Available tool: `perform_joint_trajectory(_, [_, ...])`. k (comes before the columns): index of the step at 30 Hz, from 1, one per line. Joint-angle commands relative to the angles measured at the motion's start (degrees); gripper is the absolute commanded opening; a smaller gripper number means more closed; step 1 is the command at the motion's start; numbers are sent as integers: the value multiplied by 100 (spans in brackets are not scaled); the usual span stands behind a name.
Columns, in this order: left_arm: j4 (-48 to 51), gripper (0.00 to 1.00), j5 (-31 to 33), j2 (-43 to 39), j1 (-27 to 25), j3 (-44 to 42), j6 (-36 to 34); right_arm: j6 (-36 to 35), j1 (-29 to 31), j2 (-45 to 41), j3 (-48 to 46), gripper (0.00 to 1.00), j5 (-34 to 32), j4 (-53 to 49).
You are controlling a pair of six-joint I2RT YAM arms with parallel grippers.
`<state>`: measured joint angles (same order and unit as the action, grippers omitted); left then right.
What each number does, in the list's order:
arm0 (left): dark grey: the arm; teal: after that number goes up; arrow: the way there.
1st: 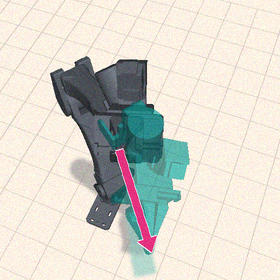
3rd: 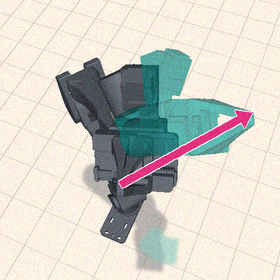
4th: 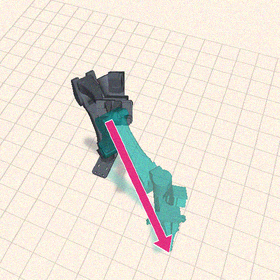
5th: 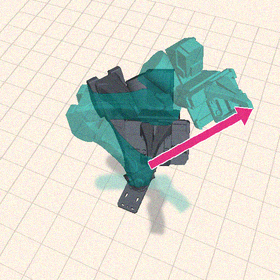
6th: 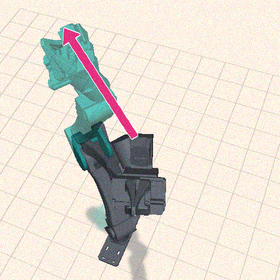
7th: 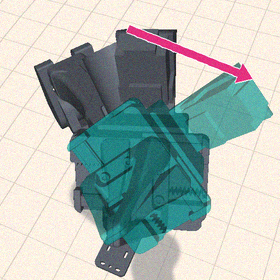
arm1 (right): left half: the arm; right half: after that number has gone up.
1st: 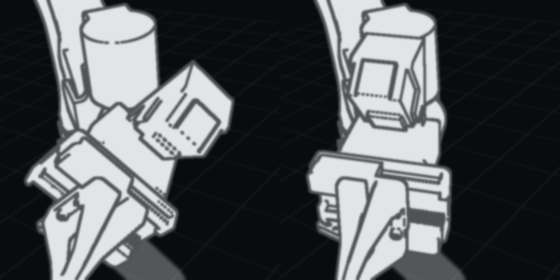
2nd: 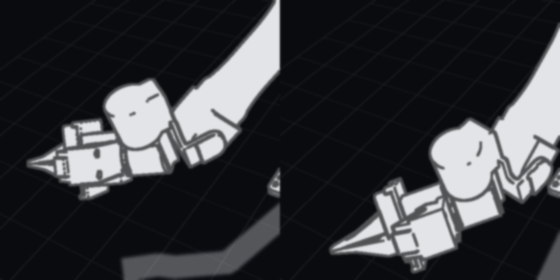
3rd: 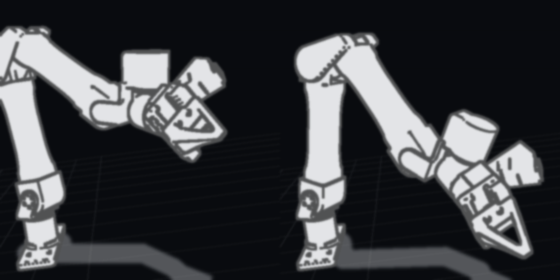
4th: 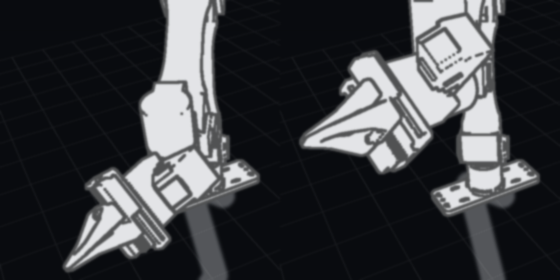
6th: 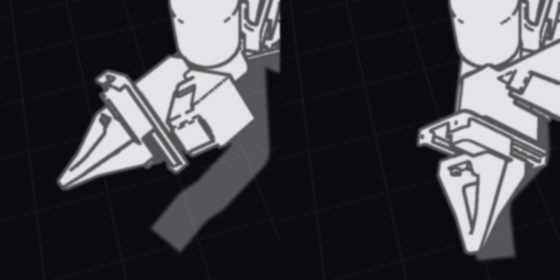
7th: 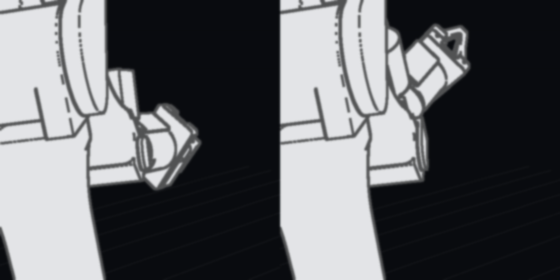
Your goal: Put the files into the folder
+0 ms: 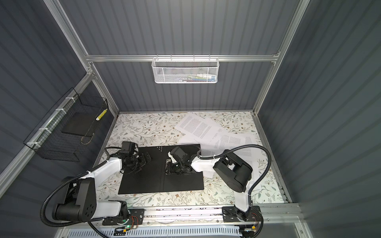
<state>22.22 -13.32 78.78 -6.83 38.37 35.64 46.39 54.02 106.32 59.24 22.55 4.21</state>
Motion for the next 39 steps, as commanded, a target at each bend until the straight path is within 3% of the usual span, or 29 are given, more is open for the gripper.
perform_joint_trajectory(1, [537,100,473,364,15,-251,-39,-297,-38,-434,-49,43,181,-416])
perform_joint_trajectory(4, [565,100,466,324,15,-214,-55,-305,-93,-744,-150,48,190,-377])
perform_joint_trajectory(9, [590,100,327,299,16,-143,-106,-355,-118,-912,-304,43,49,-646])
perform_joint_trajectory(12, [612,100,96,209,15,-33,-177,-370,-172,-1200,-572,49,-131,-678])
perform_joint_trajectory(19, [1104,100,-264,-335,-153,752,-564,-652,-530,-2353,-1090,82,-1091,-1252])
perform_joint_trajectory(23, [1473,100,-273,-670,-445,1376,-800,-736,-985,-3052,-1371,99,-1222,-1524])
perform_joint_trajectory(28, [1558,100,-434,-941,-1046,1771,-730,-810,-1815,-3673,-1510,99,-1505,-2489])
perform_joint_trajectory(34, [1220,100,106,-576,-2549,1891,-192,-1056,-2566,-3822,-1880,99,-1433,-2780])
perform_joint_trajectory(39, [756,100,358,16,-2833,1624,320,-1171,-2850,-3406,-2050,99,-891,-2159])
